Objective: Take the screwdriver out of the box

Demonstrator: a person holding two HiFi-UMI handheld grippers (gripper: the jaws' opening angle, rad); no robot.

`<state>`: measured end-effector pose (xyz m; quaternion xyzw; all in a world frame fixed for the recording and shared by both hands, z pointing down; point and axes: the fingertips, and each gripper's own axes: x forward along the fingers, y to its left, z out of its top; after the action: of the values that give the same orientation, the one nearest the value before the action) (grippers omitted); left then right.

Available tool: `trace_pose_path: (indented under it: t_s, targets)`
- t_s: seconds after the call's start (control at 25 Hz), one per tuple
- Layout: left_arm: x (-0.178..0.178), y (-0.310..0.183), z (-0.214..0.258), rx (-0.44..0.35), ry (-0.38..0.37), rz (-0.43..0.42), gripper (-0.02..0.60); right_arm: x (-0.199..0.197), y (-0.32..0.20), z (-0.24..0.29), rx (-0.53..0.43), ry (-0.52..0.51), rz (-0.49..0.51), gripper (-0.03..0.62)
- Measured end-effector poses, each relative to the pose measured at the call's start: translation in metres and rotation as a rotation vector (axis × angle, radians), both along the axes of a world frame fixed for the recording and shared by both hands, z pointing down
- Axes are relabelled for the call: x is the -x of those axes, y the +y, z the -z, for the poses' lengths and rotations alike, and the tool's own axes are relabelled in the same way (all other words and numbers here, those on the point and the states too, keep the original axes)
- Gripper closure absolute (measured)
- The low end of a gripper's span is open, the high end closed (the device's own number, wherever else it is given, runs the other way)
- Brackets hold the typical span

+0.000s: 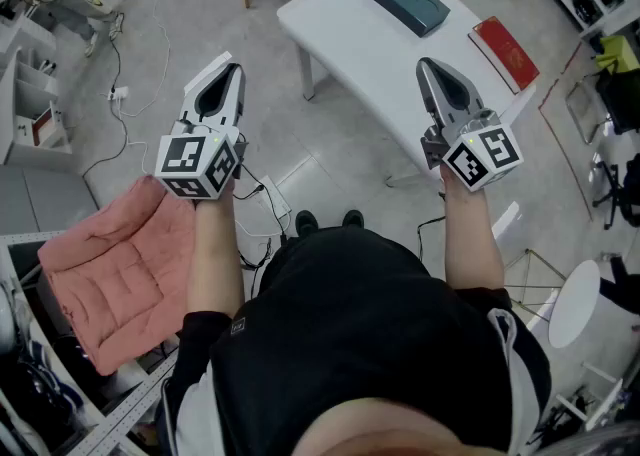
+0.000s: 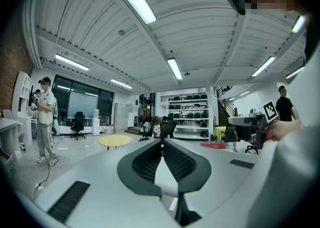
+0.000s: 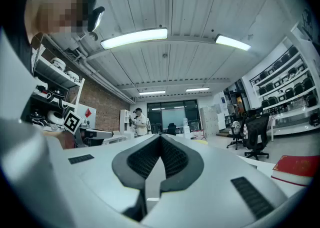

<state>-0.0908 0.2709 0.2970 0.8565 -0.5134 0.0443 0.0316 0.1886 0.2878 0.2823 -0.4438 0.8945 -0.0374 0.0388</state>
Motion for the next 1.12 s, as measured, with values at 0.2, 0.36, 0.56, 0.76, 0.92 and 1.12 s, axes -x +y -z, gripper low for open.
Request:
trace_pose_path:
  t_s: [0.2,0.36,0.56,0.76,0.92,1.12]
  targets:
    - [0.006,-0.002,-0.002,0.002,0.002,0.004,0.552,0.007,-0.003,0.001,0.001,-0.004,0.003,0.566]
    - [0.016,0.0,-0.004,0.003,0.003,0.011,0.552,0.015,-0.002,-0.001,0.006,-0.002,0.003,0.566]
    - [0.036,0.003,-0.006,0.0,-0.006,0.024,0.552,0.035,0.0,-0.002,-0.013,-0.01,0.038,0.565]
    - [0.067,0.008,-0.011,0.004,0.016,0.042,0.552,0.069,0.005,0.002,-0.026,0.004,0.094,0.565]
    - [0.103,0.014,-0.018,0.013,0.038,0.079,0.552,0.098,0.008,0.004,-0.028,0.015,0.119,0.565]
    - [0.118,0.019,-0.026,0.018,0.037,0.07,0.552,0.124,0.01,0.003,-0.013,0.012,0.136,0.565]
